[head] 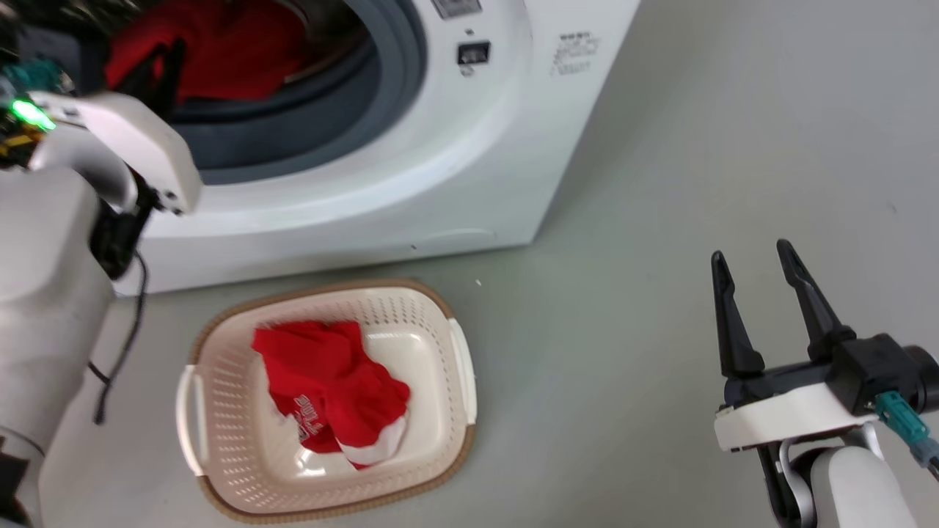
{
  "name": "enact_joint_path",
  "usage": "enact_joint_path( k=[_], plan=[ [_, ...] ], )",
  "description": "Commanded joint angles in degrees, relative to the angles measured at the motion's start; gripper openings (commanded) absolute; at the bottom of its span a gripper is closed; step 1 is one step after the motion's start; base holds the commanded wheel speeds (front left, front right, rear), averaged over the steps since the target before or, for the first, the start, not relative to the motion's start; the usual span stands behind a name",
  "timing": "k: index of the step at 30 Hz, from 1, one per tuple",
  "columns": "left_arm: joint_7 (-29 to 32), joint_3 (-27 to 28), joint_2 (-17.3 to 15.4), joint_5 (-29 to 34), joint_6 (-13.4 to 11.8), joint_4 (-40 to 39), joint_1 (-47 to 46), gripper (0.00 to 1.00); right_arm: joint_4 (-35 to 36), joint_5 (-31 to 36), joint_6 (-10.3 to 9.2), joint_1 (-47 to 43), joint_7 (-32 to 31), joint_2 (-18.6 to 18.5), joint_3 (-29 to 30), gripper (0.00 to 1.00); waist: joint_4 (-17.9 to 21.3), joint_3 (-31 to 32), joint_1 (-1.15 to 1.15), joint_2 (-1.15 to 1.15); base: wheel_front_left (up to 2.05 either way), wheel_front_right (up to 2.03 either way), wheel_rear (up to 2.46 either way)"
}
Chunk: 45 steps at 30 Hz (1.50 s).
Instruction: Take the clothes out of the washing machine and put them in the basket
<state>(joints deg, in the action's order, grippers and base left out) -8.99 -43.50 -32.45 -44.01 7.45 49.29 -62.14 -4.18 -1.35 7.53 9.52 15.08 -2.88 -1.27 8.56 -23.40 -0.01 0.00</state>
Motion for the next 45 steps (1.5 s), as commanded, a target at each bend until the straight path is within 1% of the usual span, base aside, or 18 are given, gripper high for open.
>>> enact_joint_path(
  k=[1, 4, 9, 16, 23, 24, 28, 31, 34, 38, 40, 42, 45],
  plan=[
    [-2.1, -0.2, 0.3, 0.6, -0.6, -1.4, 2.0, 0.0, -0.5, 0.3, -0.07, -1.0, 0.1, 0.0, 0.3, 1.0, -3.1, 4.4, 0.01, 0.0, 0.0, 0.0, 0.0],
    [-4.4, 0.1, 0.5, 0.9, -2.1, -4.6, 5.0, 0.0, -1.1, 0.4, -0.07, -1.9, 0.1, 0.0, 0.4, 1.0, -3.9, 6.6, 0.01, 0.0, 0.0, 0.0, 0.0],
    [-6.0, 2.1, -0.1, 2.1, -6.2, -13.3, 10.8, 0.0, -1.7, 0.5, -0.07, -3.3, 0.1, 0.0, 1.1, 1.0, -5.4, 10.2, 0.01, 0.0, 0.0, 0.0, 0.0],
    [-6.3, 7.8, -2.2, 5.8, -12.8, -31.3, 19.8, 0.0, -2.4, 1.1, -0.07, -5.1, 0.1, 0.0, 1.5, 1.0, -7.4, 14.4, 0.01, 0.0, 0.0, 0.0, 0.0],
    [-6.3, 12.4, -4.6, 8.5, -17.8, -47.1, 29.0, 0.0, -2.7, 1.1, -0.07, -6.2, 0.1, 0.0, 1.9, 1.0, -8.5, 16.7, 0.01, 0.0, 0.0, 0.0, 0.0],
    [-6.3, 12.4, -4.6, 8.5, -17.8, -47.1, 29.0, 0.0, -2.7, 1.1, -0.07, -6.2, 0.1, 0.0, 1.9, 1.0, -8.5, 16.7, 0.01, 0.0, 0.0, 0.0, 0.0],
    [-6.2, 13.3, -5.7, 9.0, -19.8, -53.5, 33.6, 0.0, -2.4, 1.0, -0.07, -6.3, 0.1, 0.0, 1.9, 1.0, -9.0, 16.9, 0.01, 0.0, 0.0, 0.0, 0.0],
    [-5.9, 12.6, -6.6, 9.2, -20.8, -56.3, 37.2, 0.0, -2.3, 1.1, -0.07, -6.6, 0.1, 0.0, 1.8, 1.0, -9.2, 16.6, 0.01, 0.0, 0.0, 0.0, 0.0],
    [-5.3, 11.5, -6.6, 8.2, -21.3, -57.4, 40.4, 0.0, -2.2, 1.2, -0.07, -6.5, 0.1, 0.0, 2.0, 1.0, -9.3, 15.8, 0.01, 0.0, 0.0, 0.0, 0.0],
    [-4.5, 9.0, -7.0, 9.3, -21.1, -55.1, 43.1, 0.0, -2.1, 1.5, -0.07, -5.5, 0.1, 0.0, 1.8, 1.0, -9.0, 13.9, 0.01, 0.0, 0.0, 0.0, 0.0],
    [-4.5, 7.9, -5.7, 8.5, -20.6, -52.9, 44.3, 0.0, -2.0, 1.5, -0.07, -4.7, 0.1, 0.0, 1.9, 1.0, -8.8, 12.8, 0.01, 0.0, 0.0, 0.0, 0.0],
    [-4.7, 6.7, -5.3, 9.2, -20.0, -49.9, 44.7, 0.0, -1.7, 1.6, -0.07, -4.3, 0.1, 0.0, 1.9, 1.0, -8.4, 11.4, 0.01, 0.0, 0.0, 0.0, 0.0],
    [-4.9, 4.9, -3.3, 9.2, -18.4, -44.6, 44.7, 0.0, -1.3, 2.0, -0.07, -3.3, 0.1, 0.0, 1.8, 1.0, -7.7, 8.6, 0.01, 0.0, 0.0, 0.0, 0.0]
  ],
)
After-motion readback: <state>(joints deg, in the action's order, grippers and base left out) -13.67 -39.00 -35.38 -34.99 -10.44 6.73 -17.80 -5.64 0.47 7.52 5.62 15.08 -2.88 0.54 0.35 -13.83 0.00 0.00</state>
